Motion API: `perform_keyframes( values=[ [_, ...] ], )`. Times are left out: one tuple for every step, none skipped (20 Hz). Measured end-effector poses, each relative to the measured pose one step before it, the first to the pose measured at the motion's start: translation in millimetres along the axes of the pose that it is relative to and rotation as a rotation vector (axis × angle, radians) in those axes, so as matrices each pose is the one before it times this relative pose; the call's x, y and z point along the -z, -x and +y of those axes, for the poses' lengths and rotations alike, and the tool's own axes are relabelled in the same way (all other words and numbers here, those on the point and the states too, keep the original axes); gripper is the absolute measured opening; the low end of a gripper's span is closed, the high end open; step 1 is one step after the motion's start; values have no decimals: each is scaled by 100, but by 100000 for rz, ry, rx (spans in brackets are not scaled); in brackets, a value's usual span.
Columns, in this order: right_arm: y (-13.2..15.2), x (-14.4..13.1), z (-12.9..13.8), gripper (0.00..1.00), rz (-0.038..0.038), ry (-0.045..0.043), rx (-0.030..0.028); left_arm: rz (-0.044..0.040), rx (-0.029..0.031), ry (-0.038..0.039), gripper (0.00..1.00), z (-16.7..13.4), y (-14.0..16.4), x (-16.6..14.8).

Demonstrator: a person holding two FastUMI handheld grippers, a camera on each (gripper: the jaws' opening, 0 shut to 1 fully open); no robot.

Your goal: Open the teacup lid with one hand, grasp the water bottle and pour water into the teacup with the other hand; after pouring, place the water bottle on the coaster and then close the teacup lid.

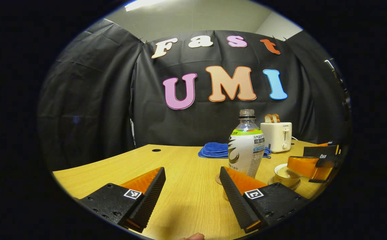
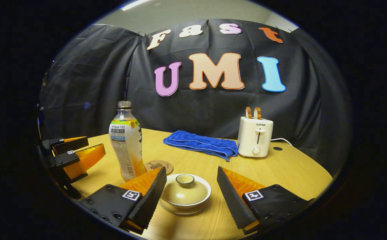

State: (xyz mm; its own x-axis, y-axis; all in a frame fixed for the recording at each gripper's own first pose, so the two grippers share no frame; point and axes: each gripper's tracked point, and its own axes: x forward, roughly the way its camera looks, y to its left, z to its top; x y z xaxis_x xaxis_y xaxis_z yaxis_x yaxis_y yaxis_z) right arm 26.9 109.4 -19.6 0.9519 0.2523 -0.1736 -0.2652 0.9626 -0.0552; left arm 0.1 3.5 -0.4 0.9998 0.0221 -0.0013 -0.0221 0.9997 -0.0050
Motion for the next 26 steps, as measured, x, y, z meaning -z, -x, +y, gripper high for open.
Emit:
perform_keyframes(
  values=[
    [-50, 119, 420, 92, 570, -121, -741, 24, 6, 12, 96, 62, 14, -56],
    [-403, 242, 125, 89, 831, 486, -89, 5, 10, -18, 95, -30, 40, 48],
    [-150, 107, -123, 86, 445, 1072, 290, 18, 9, -6, 96, 8, 23, -9],
    [-69, -34, -121, 86, -414, 1167, 843, -12, 4, -27, 95, 4, -16, 7],
    [-153, 81, 18, 76, 374, 1123, 321, 16, -3, -1, 95, -22, -9, -48],
    [-137, 285, 112, 72, 592, 643, -49, -1, -2, -4, 95, -37, -17, 56],
    [-96, -25, 188, 72, 34, -116, -391, 25, 0, 4, 95, 12, -18, -52],
    [-181, 70, 208, 75, 196, -88, -417, 8, 1, 1, 95, 18, -14, 25],
    [-2, 32, 197, 75, 498, -64, -840, 11, -12, 3, 95, -22, 17, -4],
    [-207, 59, 369, 75, -332, -935, -1651, -12, 4, -10, 96, 43, 67, 17],
    [221, 14, -72, 57, 233, 88, 182, 11, -14, 26, 96, 9, 31, -36],
    [-230, 6, 67, 56, -292, 529, -108, 4, 24, -54, 96, -40, -48, 26],
    [-31, 1, 47, 52, 6, 484, -111, -8, -7, 33, 96, 1, -43, -26],
    [-87, -34, 298, 49, -498, 264, -1514, 27, -4, -34, 95, 10, 43, 8],
    [671, -334, -140, 45, -431, 617, 1577, -38, -5, -1, 95, 9, 19, -52],
    [-681, 271, -146, 43, 154, -85, -354, 39, -2, -5, 95, -13, 14, 51],
    [-34, 120, 69, 42, 10, 196, -175, -34, 0, 4, 95, 15, 5, -54],
    [81, -240, -289, 42, -1425, 354, 1080, 24, -21, -33, 95, -10, -22, 84],
    [-457, 209, -28, 30, 367, -190, -75, -46, 2, 3, 95, -29, 37, -37],
    [273, -105, 35, 30, -520, -211, -268, 12, -28, 11, 95, 23, -68, -12],
    [23, 36, -39, 30, 365, -279, -311, 4, 26, -35, 95, -26, 34, -42],
    [-26, 6, 24, 29, 43, -483, -237, -1, -15, 26, 96, 32, -17, 23],
    [6, -31, -83, 30, -50, -719, -139, 25, 8, -22, 96, -19, 5, -66],
    [-14, -9, 22, 30, 211, -1006, -154, 171, 24, -62, 96, 5, -16, 119],
    [-20, -42, 7, 30, -234, -1130, -220, -50, -260, -33, 96, 50, -16, 15],
    [37, -163, 123, 30, -286, -863, -375, 210, -730, -83, 95, 142, -18, 11]
  ],
)
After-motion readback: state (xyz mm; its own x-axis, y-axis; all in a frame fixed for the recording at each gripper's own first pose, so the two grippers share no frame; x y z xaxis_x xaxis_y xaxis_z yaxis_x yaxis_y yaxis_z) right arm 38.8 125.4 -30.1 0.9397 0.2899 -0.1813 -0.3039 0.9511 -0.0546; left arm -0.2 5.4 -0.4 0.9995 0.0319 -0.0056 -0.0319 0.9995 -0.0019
